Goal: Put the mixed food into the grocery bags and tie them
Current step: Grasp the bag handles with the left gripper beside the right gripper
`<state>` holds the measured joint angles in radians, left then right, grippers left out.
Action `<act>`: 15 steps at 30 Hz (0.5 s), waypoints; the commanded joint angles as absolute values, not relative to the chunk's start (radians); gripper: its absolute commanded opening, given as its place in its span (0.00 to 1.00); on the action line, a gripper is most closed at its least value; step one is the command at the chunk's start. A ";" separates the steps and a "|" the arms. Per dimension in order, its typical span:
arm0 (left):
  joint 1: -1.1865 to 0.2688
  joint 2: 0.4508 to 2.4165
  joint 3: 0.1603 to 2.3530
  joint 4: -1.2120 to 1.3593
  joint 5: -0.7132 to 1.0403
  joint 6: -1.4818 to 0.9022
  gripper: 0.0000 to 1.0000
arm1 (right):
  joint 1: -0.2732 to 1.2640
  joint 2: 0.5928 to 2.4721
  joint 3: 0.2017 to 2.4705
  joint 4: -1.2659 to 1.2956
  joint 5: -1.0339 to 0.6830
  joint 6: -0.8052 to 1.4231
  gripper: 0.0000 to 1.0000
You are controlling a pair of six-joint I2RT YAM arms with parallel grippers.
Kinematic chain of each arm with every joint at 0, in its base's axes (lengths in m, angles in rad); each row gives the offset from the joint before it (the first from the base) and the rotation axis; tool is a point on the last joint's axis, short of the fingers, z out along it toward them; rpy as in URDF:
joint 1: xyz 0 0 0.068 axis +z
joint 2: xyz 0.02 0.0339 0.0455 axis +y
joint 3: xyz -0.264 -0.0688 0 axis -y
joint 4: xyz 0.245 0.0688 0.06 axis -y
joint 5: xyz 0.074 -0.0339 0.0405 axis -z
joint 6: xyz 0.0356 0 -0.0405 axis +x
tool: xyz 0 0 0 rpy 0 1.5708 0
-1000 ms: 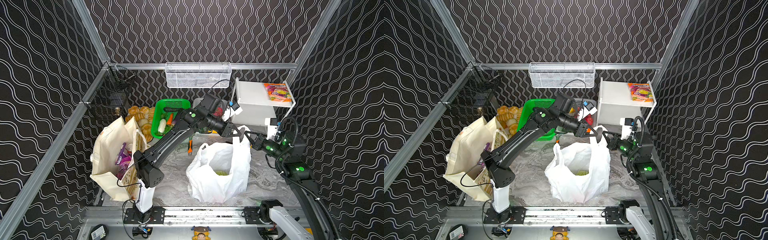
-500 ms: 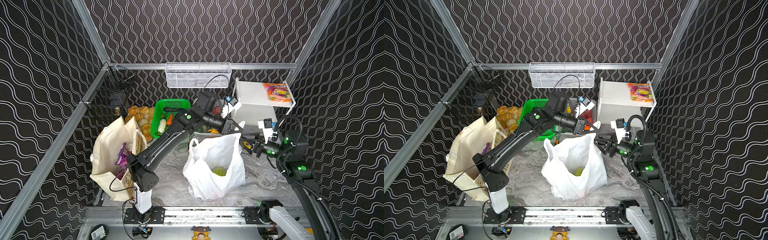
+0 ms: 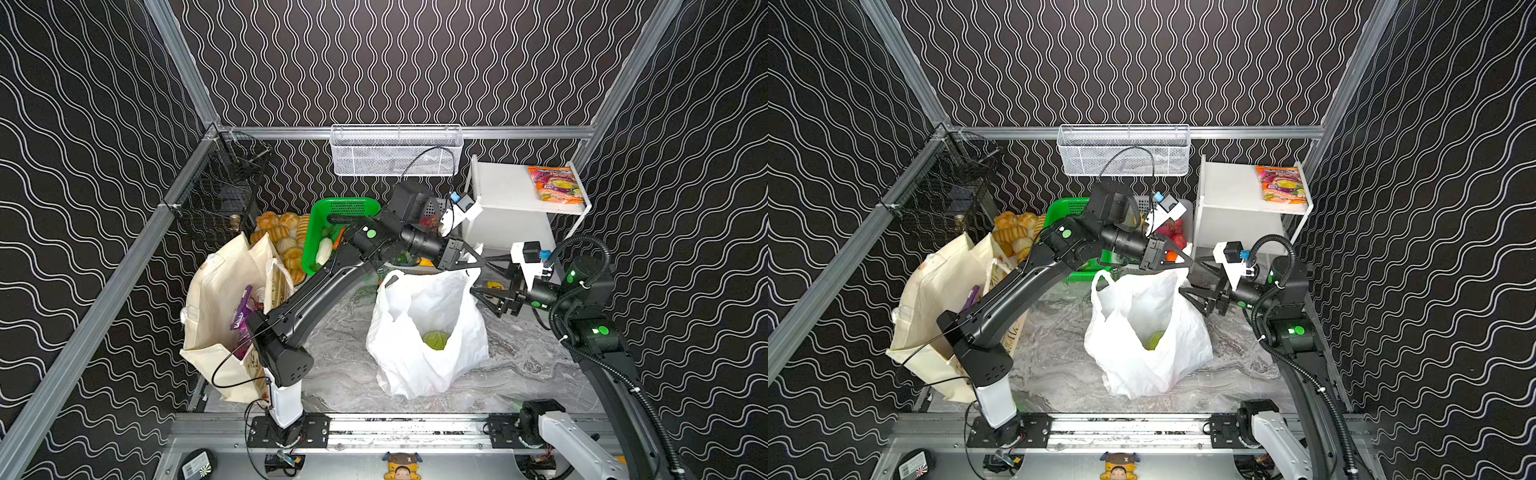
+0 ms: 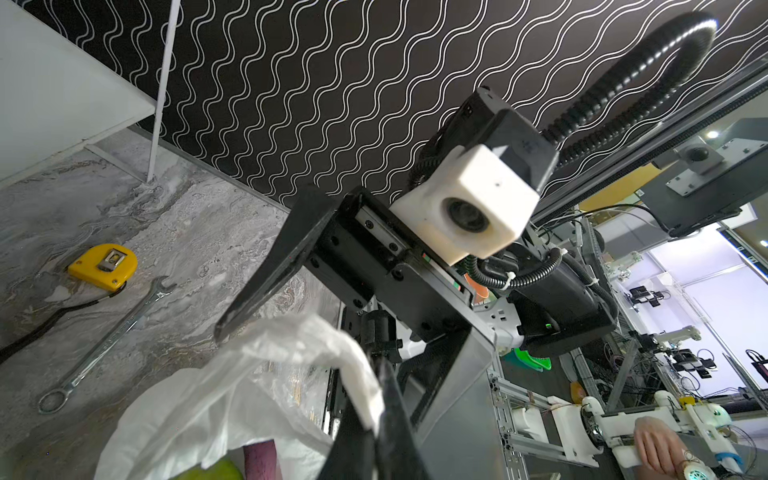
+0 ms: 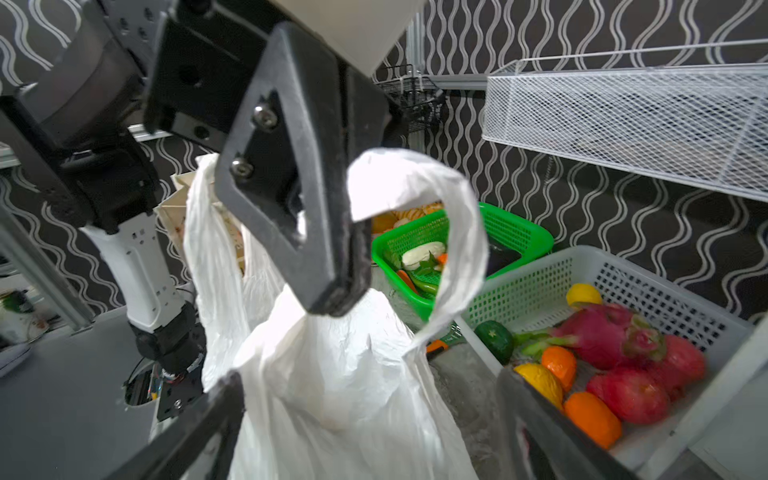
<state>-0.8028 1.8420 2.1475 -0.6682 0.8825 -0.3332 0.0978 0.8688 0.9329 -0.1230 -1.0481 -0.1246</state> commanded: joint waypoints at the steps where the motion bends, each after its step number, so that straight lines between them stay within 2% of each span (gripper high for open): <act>1: -0.801 1.827 2.156 -0.668 0.902 -0.313 0.00 | 0.099 0.884 0.914 0.033 -1.151 -0.112 0.99; 7: -0.800 1.827 2.164 -0.672 0.925 -0.309 0.00 | 0.100 0.976 0.957 0.038 -1.163 -0.130 1.00; 11: -0.799 1.818 2.148 -0.661 0.961 -0.305 0.00 | 0.100 1.037 0.936 0.128 -1.192 -0.066 0.99; 13: -0.801 1.819 2.147 -0.670 0.962 -0.298 0.00 | 0.104 1.061 0.934 0.178 -1.242 -0.016 0.93; 14: -0.799 1.820 2.148 -0.675 0.955 -0.295 0.00 | 0.108 1.069 0.936 0.196 -1.255 0.009 0.85; 15: -0.796 1.819 2.151 -0.682 0.945 -0.293 0.00 | 0.113 1.076 0.936 0.203 -1.268 0.024 0.71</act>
